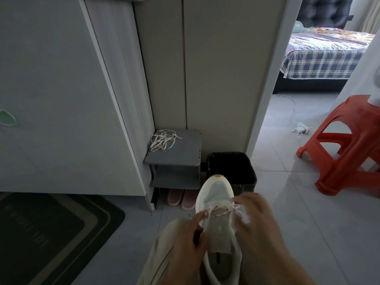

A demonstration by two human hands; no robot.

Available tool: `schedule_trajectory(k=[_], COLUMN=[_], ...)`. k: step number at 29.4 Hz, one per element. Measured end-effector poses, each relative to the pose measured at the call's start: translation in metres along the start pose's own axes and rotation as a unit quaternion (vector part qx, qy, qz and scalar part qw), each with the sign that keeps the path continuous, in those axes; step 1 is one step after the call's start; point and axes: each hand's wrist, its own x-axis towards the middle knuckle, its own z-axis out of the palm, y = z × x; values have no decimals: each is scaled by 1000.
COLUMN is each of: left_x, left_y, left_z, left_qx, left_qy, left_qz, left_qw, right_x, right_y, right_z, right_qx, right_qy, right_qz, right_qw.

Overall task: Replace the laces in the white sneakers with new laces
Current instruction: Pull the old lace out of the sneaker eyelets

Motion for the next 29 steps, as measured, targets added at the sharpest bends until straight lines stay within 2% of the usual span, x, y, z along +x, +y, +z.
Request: schedule_trajectory(k=[2,4,5,7,9,12,13,15,17,18,20,22,24,26,29], left_x=[2,2,1,-2,-4,-4,-4,-6,-6,-7,-7,-5,-3,-2,-6], left_y=[0,-1,0,2,4,6,8,11,10,9,7,7,0,-2,-3], left_z=[-3,-2,-3,-4,-3,-2,-1,0,-2,-2,0,5,11,10,7], left_qx=[-18,-33,-31,-37,-34,-81,-87,-94,-90,-84,-87,-118,-161,-129,-91], left_qy=[-10,1,-7,-10,31,36,25,6,-7,-9,-5,-26,-20,-47,-22], left_qz=[-12,-27,-41,-68,-34,-40,-39,-36,-32,-27,-37,-100,-147,-150,-116], left_qw=[1000,999,999,997,998,995,995,995,995,996,996,988,976,979,989], right_x=[6,13,16,16,12,4,0,-9,-13,-12,-5,3,6,7,9], right_y=[-22,-33,-35,-26,0,49,62,66,48,35,6,-22,-33,-33,-22], right_z=[18,27,27,23,3,-44,-51,-49,-31,-20,-2,16,29,37,41], right_qx=[-64,-141,-156,-99,-47,-19,-12,-8,-8,-27,-32,-100,-178,-170,-147], right_qy=[-72,-114,-111,-129,-135,2,22,8,-19,-8,-6,-62,-85,-98,-86], right_qz=[-79,-69,-63,-65,-30,68,106,152,130,95,-6,-100,-109,-95,-130], right_qw=[992,981,979,985,989,998,994,988,991,995,999,988,974,976,977])
